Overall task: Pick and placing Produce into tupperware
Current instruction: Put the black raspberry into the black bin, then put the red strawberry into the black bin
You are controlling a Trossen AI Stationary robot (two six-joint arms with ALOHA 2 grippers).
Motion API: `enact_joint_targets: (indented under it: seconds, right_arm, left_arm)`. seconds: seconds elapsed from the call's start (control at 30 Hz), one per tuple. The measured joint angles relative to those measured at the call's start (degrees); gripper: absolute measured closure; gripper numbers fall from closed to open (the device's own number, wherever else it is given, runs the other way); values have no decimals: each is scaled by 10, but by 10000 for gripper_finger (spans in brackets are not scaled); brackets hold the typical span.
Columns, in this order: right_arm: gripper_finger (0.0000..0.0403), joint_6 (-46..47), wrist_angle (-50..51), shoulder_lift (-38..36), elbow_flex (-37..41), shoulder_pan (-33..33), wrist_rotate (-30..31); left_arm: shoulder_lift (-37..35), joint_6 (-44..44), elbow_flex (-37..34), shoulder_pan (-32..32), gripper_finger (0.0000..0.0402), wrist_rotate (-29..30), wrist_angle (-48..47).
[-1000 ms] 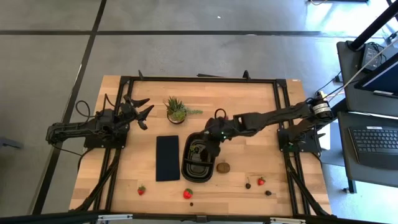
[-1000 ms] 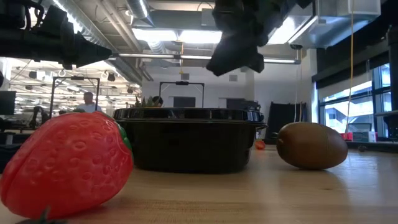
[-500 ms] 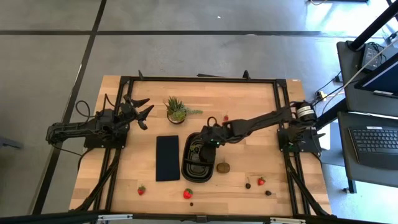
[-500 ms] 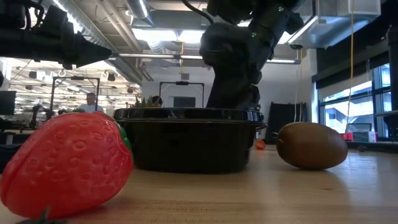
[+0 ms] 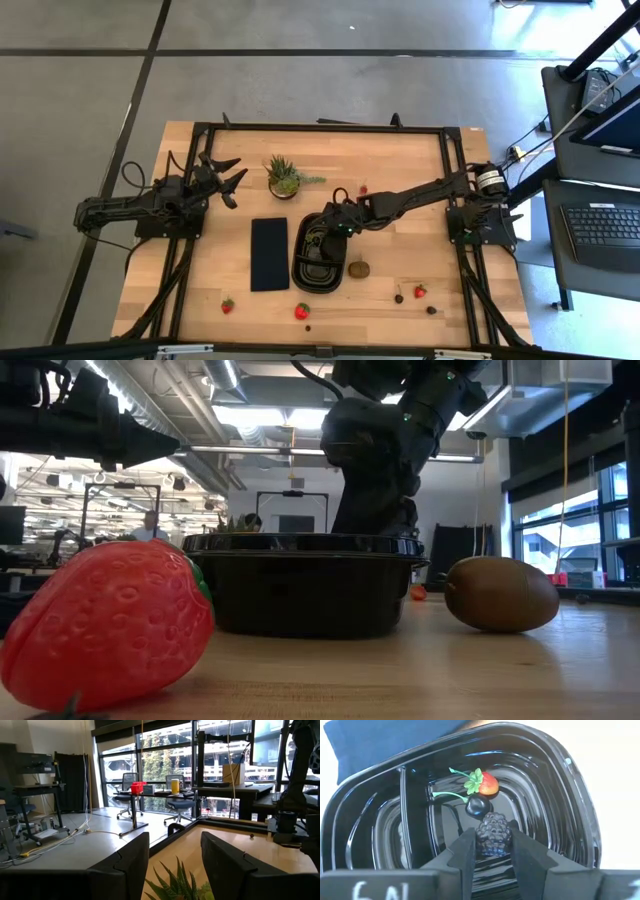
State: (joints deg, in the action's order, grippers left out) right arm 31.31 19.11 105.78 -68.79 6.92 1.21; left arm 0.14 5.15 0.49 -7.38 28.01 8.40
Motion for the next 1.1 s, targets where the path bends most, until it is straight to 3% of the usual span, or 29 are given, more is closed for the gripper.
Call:
enact_joint_targets:
  seconds: [0.23,0.33,0.8,1.0,1.1]
  right_arm:
    - [288,8,3,0,0,0,-2]
    - [283,-5,4,0,0,-1,-33]
    - [162,-2,5,-11,0,-2,-45]
    - [149,-21,48,-57,0,-24,-40]
    - [148,-2,98,-75,0,-41,7]
  left_arm:
    - [0,0,0,0,230,0,0]
    - [0,0,0,0,230,0,0]
    - [0,0,0,0,230,0,0]
    - [0,0,0,0,230,0,1]
    - [0,0,0,0,230,0,1]
